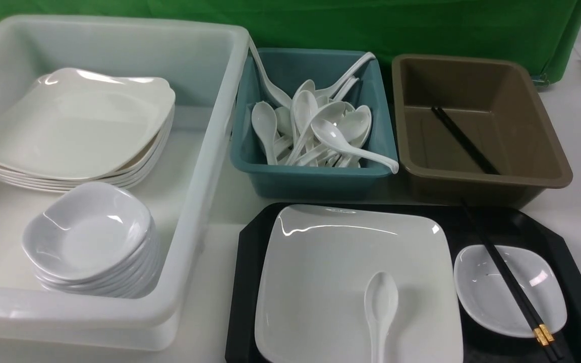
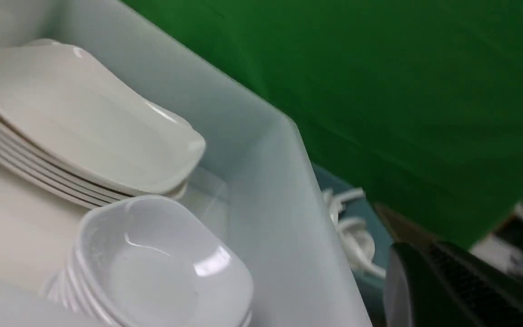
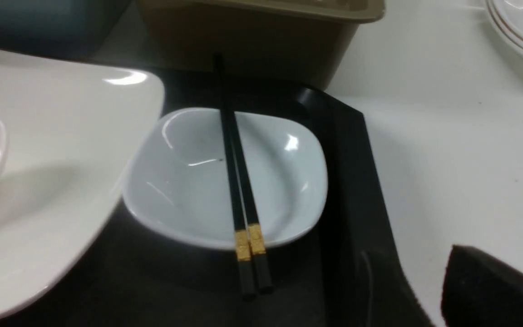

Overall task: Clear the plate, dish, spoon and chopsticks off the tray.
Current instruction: Use the right arm to grab a pair of chopsticks from the plate

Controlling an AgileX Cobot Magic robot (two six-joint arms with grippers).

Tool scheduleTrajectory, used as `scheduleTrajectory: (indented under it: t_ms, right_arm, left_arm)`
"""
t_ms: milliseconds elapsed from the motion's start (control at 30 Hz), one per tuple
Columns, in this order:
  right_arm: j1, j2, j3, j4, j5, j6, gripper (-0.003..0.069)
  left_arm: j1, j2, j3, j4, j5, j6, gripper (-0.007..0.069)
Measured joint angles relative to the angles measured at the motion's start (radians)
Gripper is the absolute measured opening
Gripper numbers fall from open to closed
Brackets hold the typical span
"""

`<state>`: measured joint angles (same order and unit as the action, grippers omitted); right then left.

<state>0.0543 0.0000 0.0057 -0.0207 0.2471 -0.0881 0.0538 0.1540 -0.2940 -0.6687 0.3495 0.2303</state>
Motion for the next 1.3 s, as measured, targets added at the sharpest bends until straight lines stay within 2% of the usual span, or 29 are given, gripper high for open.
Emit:
scheduleTrajectory:
  t_ms: [100, 200, 233, 267, 367, 500, 767, 833, 933, 1100, 1200, 1233, 1267, 1300]
  right_arm:
    - [0.005, 0.0, 0.0, 0.0, 0.0, 0.0, 0.0242]
    - [0.005, 0.0, 0.0, 0.0, 0.0, -0.004, 0.0242]
    - [0.005, 0.0, 0.0, 0.0, 0.0, -0.004, 0.0242]
    - [0.005, 0.0, 0.0, 0.0, 0.0, -0.005, 0.0242]
    - [0.005, 0.0, 0.0, 0.0, 0.0, -0.005, 0.0242]
    - [0.005, 0.0, 0.0, 0.0, 0.0, -0.005, 0.0242]
    - [0.005, 0.0, 0.0, 0.014, -0.049, 0.015, 0.0242]
    - [0.005, 0.0, 0.0, 0.09, -0.154, 0.147, 0.0242]
    - [0.005, 0.0, 0.0, 0.136, -0.258, 0.325, 0.0242]
    - [0.01, 0.001, -0.001, 0.153, -0.386, 0.494, 0.0227]
    - [0.032, 0.042, -0.069, 0.156, -0.276, 0.488, 0.0208]
    - [0.061, 0.104, -0.151, 0.154, -0.187, 0.422, 0.0197]
    - [0.065, 0.127, -0.178, 0.154, -0.159, 0.409, 0.0195]
    - [0.105, 0.255, -0.318, 0.154, -0.02, 0.294, 0.019]
  left_arm:
    - [-0.005, 0.203, -0.162, 0.009, 0.188, 0.17, 0.0017]
    - [-0.057, 0.359, -0.266, 0.025, 0.255, 0.225, 0.0017]
    - [-0.063, 0.368, -0.272, 0.027, 0.258, 0.229, 0.0017]
    - [-0.118, 0.443, -0.315, 0.043, 0.26, 0.239, 0.0017]
    - [-0.198, 0.529, -0.35, 0.057, 0.235, 0.243, 0.0017]
    - [-0.265, 0.609, -0.356, 0.063, 0.179, 0.244, 0.0017]
    - [-0.273, 0.682, -0.357, 0.063, 0.123, 0.258, 0.0017]
    - [-0.273, 0.692, -0.357, 0.063, 0.122, 0.258, 0.0017]
    - [-0.273, 0.692, -0.357, 0.062, 0.122, 0.258, 0.0017]
    - [-0.273, 0.692, -0.357, 0.022, 0.128, 0.317, 0.0017]
    - [-0.29, 0.693, -0.357, -0.039, 0.157, 0.422, 0.0017]
    - [-0.312, 0.694, -0.357, -0.067, 0.169, 0.472, 0.0017]
    - [-0.321, 0.696, -0.357, -0.076, 0.17, 0.479, 0.0017]
    - [-0.378, 0.701, -0.359, -0.104, 0.183, 0.536, 0.0017]
